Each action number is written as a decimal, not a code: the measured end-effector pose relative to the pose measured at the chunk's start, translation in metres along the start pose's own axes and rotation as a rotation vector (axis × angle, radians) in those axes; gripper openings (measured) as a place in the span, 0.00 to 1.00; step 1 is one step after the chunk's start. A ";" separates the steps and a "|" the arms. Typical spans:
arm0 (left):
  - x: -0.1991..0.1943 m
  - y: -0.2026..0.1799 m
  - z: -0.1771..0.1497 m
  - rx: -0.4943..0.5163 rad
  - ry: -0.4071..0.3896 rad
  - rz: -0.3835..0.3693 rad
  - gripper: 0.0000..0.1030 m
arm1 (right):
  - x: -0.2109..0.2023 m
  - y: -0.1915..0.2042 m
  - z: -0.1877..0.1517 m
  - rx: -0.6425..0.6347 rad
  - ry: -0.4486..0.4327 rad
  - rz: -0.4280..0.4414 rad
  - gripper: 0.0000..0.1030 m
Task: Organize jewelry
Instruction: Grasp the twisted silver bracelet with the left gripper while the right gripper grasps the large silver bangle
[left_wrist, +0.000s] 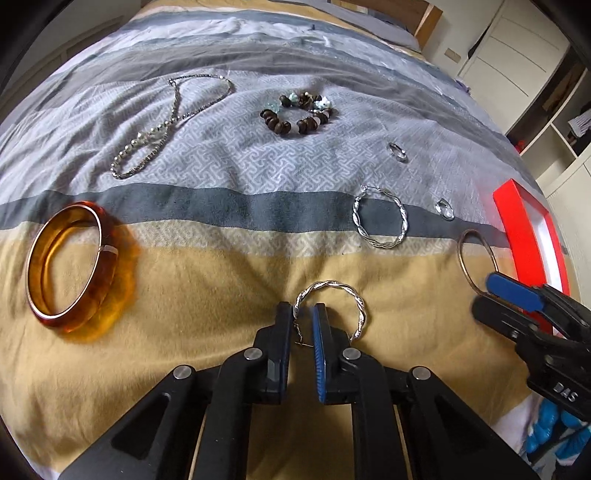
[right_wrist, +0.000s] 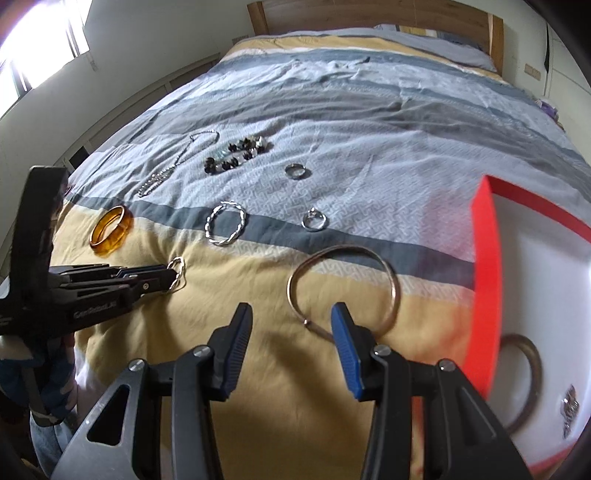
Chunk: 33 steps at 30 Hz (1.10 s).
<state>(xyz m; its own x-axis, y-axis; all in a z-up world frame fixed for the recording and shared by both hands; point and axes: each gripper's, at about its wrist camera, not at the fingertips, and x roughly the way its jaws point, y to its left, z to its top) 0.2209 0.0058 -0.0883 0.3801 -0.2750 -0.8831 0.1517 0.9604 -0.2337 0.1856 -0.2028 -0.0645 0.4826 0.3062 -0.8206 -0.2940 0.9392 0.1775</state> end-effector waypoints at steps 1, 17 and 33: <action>0.001 0.002 0.000 -0.002 0.002 -0.004 0.12 | 0.005 -0.001 0.001 -0.002 0.007 0.003 0.41; 0.007 0.008 0.003 -0.020 -0.001 -0.045 0.08 | 0.042 -0.011 0.020 0.078 0.049 0.137 0.08; -0.030 -0.010 -0.017 -0.015 -0.060 -0.006 0.03 | -0.020 0.008 -0.011 0.144 -0.052 0.191 0.04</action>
<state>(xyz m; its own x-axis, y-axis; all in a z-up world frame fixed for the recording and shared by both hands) 0.1923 0.0054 -0.0666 0.4335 -0.2827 -0.8556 0.1408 0.9591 -0.2456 0.1644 -0.2033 -0.0528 0.4726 0.4843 -0.7363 -0.2655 0.8749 0.4051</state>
